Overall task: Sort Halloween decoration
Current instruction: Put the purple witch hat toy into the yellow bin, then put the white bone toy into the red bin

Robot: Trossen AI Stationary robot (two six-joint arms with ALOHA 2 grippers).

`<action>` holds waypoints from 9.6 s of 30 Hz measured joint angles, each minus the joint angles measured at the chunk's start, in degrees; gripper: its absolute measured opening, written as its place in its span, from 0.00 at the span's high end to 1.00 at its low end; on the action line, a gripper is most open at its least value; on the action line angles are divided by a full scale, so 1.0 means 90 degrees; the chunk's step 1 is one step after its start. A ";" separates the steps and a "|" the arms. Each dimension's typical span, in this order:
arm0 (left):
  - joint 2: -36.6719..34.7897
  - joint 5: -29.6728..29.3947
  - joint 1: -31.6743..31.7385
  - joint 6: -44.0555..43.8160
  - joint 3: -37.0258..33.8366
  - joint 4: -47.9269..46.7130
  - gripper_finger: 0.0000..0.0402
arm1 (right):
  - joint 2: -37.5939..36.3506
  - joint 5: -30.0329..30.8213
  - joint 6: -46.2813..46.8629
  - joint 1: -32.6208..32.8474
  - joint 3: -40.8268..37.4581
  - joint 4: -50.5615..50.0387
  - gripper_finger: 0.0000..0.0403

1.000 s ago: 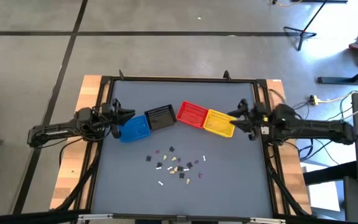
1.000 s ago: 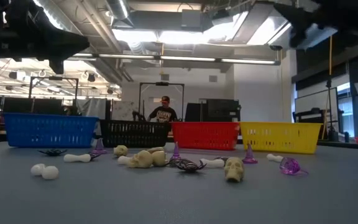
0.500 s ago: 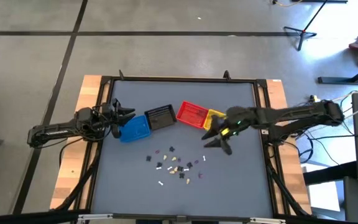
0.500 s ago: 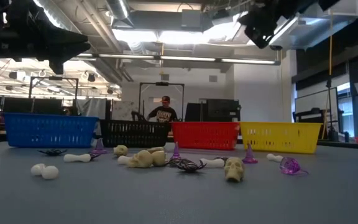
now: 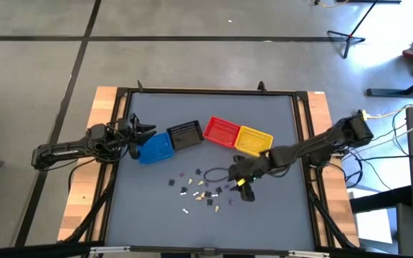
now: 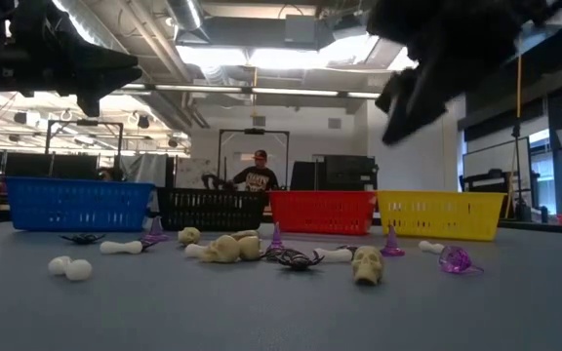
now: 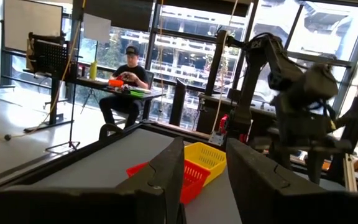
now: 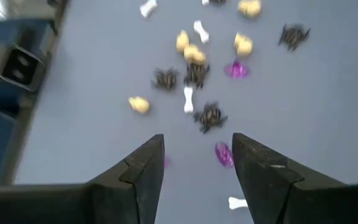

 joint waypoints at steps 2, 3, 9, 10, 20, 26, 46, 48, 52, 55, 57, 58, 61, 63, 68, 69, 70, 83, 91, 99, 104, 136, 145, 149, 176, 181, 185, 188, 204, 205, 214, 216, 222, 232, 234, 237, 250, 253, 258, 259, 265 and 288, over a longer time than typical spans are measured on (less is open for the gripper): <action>0.0000 -0.0001 -0.0002 0.0000 0.0000 -0.0005 0.72 | 0.0184 0.0172 -0.0078 0.0089 0.0000 0.0019 0.53; 0.0000 -0.0001 -0.0001 0.0000 0.0000 -0.0002 0.72 | 0.0253 0.0288 -0.0152 0.0124 0.0000 0.0019 0.53; 0.0000 0.0000 -0.0002 0.0000 0.0000 -0.0006 0.72 | 0.0485 0.0801 -0.0350 0.0139 0.0002 0.0023 0.53; 0.0000 -0.0001 0.0000 0.0002 0.0000 -0.0005 0.72 | 0.0495 0.0795 -0.0350 0.0141 0.0002 0.0024 0.53; 0.0000 -0.0001 0.0000 0.0002 0.0000 -0.0007 0.72 | 0.0885 0.0696 -0.0518 0.0141 0.0002 0.0174 0.53; 0.0002 -0.0001 -0.0002 0.0002 0.0000 -0.0010 0.72 | 0.1082 0.0703 -0.0685 0.0141 0.0002 0.0418 0.53; 0.0002 -0.0003 0.0001 0.0002 0.0000 -0.0015 0.72 | 0.1249 0.0763 -0.0700 0.0141 0.0002 0.0376 0.77; 0.0002 -0.0003 0.0001 0.0002 0.0000 -0.0012 0.72 | 0.1249 0.0762 -0.0700 0.0141 0.0002 0.0399 0.79; 0.0002 -0.0003 0.0001 0.0002 0.0000 -0.0013 0.72 | 0.1249 0.0767 -0.0698 0.0141 0.0002 0.0411 0.81; 0.0002 -0.0003 0.0000 0.0002 0.0000 -0.0013 0.72 | 0.1249 0.0765 -0.0698 0.0141 0.0000 0.0412 0.81; 0.0002 -0.0003 0.0001 0.0002 0.0000 -0.0013 0.72 | 0.1249 0.0767 -0.0698 0.0141 0.0000 0.0414 0.81; 0.0002 -0.0003 0.0001 0.0002 0.0000 -0.0014 0.72 | 0.1249 0.0767 -0.0698 0.0141 0.0000 0.0415 0.81; 0.0002 -0.0003 0.0001 0.0002 0.0000 -0.0012 0.72 | 0.1249 0.0767 -0.0698 0.0141 0.0000 0.0415 0.81; 0.0002 -0.0003 0.0001 0.0002 0.0000 -0.0014 0.72 | 0.1249 0.0767 -0.0695 0.0141 0.0000 0.0415 0.81; 0.0002 -0.0003 0.0001 0.0002 0.0000 -0.0014 0.72 | 0.1249 0.0767 -0.0695 0.0141 0.0000 0.0415 0.81; 0.0002 -0.0003 0.0001 0.0002 0.0000 -0.0012 0.72 | 0.1249 0.0767 -0.0695 0.0141 0.0000 0.0415 0.81; 0.0002 -0.0003 0.0001 0.0002 0.0000 -0.0012 0.72 | 0.1249 0.0767 -0.0695 0.0141 0.0000 0.0415 0.81; 0.0001 -0.0003 0.0000 0.0002 0.0000 -0.0012 0.72 | 0.1265 0.0771 -0.0707 0.0141 0.0000 0.0425 0.81; 0.0002 -0.0003 0.0001 0.0002 0.0002 -0.0014 0.72 | 0.1534 0.0742 -0.0804 0.0141 0.0000 0.0706 0.94; 0.0002 -0.0003 -0.0001 0.0002 0.0002 -0.0016 0.72 | 0.1514 0.0745 -0.0805 0.0139 0.0000 0.0705 0.97; 0.0000 -0.0003 0.0001 0.0002 0.0002 -0.0015 0.72 | 0.1473 0.0699 -0.0807 0.0139 0.0000 0.0656 0.98; 0.0002 0.0023 0.0001 0.0005 0.0005 -0.0020 0.72 | 0.0187 0.2083 -0.2160 -0.0622 0.2646 -0.5857 0.99; 0.0000 0.0002 -0.0002 0.0005 0.0002 -0.0017 0.72 | -0.1231 0.2092 -0.2162 -0.1554 0.0661 -0.4832 0.99; 0.0000 0.0001 0.0001 0.0005 0.0002 -0.0009 0.72 | -0.1505 0.2134 -0.2160 -0.2071 -0.0025 -0.4134 0.99; 0.0002 -0.0003 0.0001 0.0005 0.0002 -0.0019 0.72 | -0.1383 0.1671 -0.1549 -0.2819 -0.0366 -0.3211 0.60; 0.0000 -0.0003 0.0001 0.0005 0.0001 -0.0017 0.72 | -0.1383 0.0998 -0.0777 -0.2814 0.0302 -0.3242 0.58; 0.0002 -0.0003 -0.0001 0.0005 0.0000 -0.0019 0.72 | -0.1383 0.0377 0.0240 -0.2814 0.0724 -0.3107 0.58; 0.0001 -0.0006 0.0001 0.0005 0.0000 -0.0018 0.72 | -0.1383 -0.0073 0.1078 -0.2674 0.0811 -0.2769 0.58; 0.0000 -0.0006 0.0000 0.0005 0.0000 -0.0019 0.72 | -0.0595 0.2302 0.4890 0.0057 0.0809 -0.2298 0.58; 0.0000 -0.0003 -0.0002 0.0005 -0.0002 -0.0017 0.72 | -0.0473 0.2366 0.5141 0.0167 0.0809 -0.2293 0.58; 0.0002 0.0004 -0.0002 0.0018 -0.0002 -0.0019 0.72 | 0.0698 0.2478 0.6355 0.0663 0.0806 -0.2292 0.58; 0.0002 0.0002 -0.0001 0.0041 -0.0002 -0.0019 0.72 | 0.0938 0.2475 0.6383 0.0666 0.0806 -0.2278 0.58; 0.0002 0.0002 -0.0002 0.0036 -0.0002 -0.0019 0.72 | 0.1458 0.2457 0.6377 0.0688 0.0806 -0.1939 0.58; 0.0000 0.0002 0.0001 0.0036 -0.0002 -0.0013 0.72 | 0.1582 0.2361 0.6372 0.0688 0.0804 -0.2003 0.58; 0.0000 0.0002 0.0001 0.0036 -0.0002 -0.0010 0.72 | 0.1582 0.2360 0.6372 0.0688 0.0804 -0.2030 0.59; 0.0000 0.0002 -0.0001 0.0036 -0.0002 -0.0012 0.72 | 0.1582 0.2309 0.6369 0.0688 0.0804 -0.2033 0.63; 0.0000 0.0001 -0.0001 0.0034 -0.0002 -0.0015 0.72 | 0.1852 0.2196 0.6178 0.0688 0.0826 -0.1867 0.84; 0.0000 0.0002 0.0001 0.0034 0.0000 0.0002 0.72 | 0.1856 0.2174 0.6178 0.0688 0.0828 -0.1883 0.87; 0.0000 0.0002 -0.0002 0.0039 0.0000 -0.0004 0.72 | 0.1860 0.2139 0.6178 0.0688 0.0826 -0.1864 0.94; 0.0000 -0.0001 0.0001 0.0039 0.0000 0.0000 0.72 | 0.1861 0.2139 0.6178 0.0688 0.0826 -0.1863 0.96; 0.0000 -0.0001 0.0001 0.0039 0.0000 -0.0002 0.72 | 0.1867 0.2135 0.6178 0.0683 0.0834 -0.1869 0.96; 0.0000 0.0009 0.0000 0.0050 0.0000 0.0000 0.72 | 0.1793 0.2951 0.1482 -0.0831 0.3413 -0.3225 0.97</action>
